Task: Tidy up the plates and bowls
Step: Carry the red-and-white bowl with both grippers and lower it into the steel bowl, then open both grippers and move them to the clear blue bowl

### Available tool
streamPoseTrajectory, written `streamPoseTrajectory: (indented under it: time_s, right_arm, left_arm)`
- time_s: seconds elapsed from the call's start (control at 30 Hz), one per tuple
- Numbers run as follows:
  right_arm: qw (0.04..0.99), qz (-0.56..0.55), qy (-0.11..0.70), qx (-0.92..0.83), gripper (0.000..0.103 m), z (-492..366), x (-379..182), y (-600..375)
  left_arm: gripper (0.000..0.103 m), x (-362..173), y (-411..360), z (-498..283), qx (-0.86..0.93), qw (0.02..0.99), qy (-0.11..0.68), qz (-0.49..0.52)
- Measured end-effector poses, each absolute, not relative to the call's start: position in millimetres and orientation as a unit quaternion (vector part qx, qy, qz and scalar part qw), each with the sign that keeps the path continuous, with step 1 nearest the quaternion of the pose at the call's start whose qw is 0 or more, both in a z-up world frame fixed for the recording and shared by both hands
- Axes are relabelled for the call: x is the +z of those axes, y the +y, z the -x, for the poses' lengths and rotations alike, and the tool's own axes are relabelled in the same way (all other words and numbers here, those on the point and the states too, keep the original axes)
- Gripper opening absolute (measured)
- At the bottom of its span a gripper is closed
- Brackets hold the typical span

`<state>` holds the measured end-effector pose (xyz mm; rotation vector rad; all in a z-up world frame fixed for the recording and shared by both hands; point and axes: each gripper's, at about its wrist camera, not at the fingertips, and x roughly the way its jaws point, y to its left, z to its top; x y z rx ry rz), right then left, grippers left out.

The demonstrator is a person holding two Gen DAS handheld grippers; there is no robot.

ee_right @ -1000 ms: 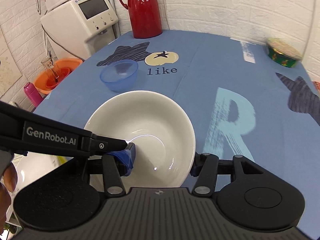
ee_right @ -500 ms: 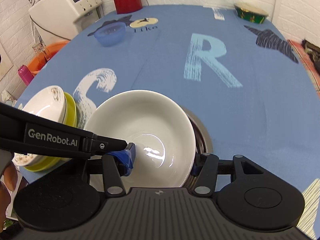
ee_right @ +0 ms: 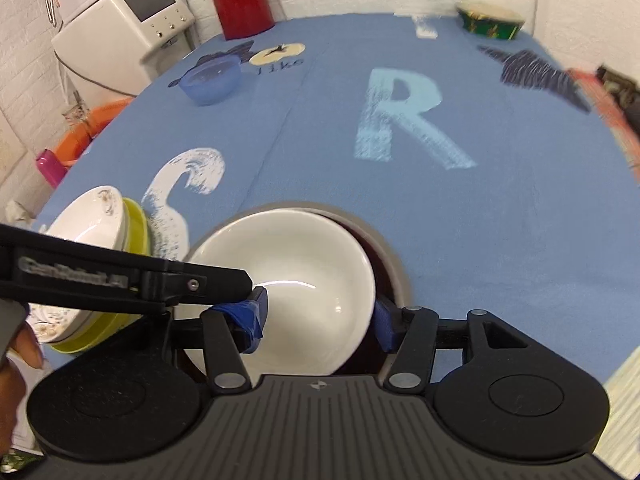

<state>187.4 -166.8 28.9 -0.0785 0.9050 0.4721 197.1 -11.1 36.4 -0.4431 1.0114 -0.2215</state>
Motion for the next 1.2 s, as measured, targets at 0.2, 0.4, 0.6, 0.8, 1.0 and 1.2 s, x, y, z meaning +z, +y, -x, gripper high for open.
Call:
streamPoseTrajectory:
  time_s: [0.2, 0.4, 0.6, 0.8, 1.0, 1.2]
  right_arm:
    - [0.888, 0.021, 0.407, 0.213, 0.042, -181, 47, -186]
    - [0.887, 0.0, 0.406, 0.22, 0.043, -185, 50, -186]
    - [0.882, -0.001, 0.411, 0.231, 0.044, -205, 53, -169]
    - [0.869, -0.011, 0.425, 0.254, 0.045, -235, 55, -139]
    - [0.856, 0.003, 0.44, 0.271, 0.046, -273, 54, -95]
    - [0.847, 0.024, 0.444, 0.292, 0.047, -318, 54, -35]
  left_arm:
    - [0.055, 64, -7, -186, -0.097, 0.883, 0.426, 0.172]
    - [0.059, 71, 14, -188, -0.072, 0.896, 0.413, 0.144]
    - [0.061, 67, 61, -197, -0.022, 0.901, 0.413, 0.132]
    - [0.061, 68, 116, -215, 0.026, 0.903, 0.409, 0.131]
    - [0.062, 72, 175, -244, 0.076, 0.903, 0.397, 0.145]
    - [0.062, 65, 217, -289, 0.096, 0.894, 0.403, 0.171]
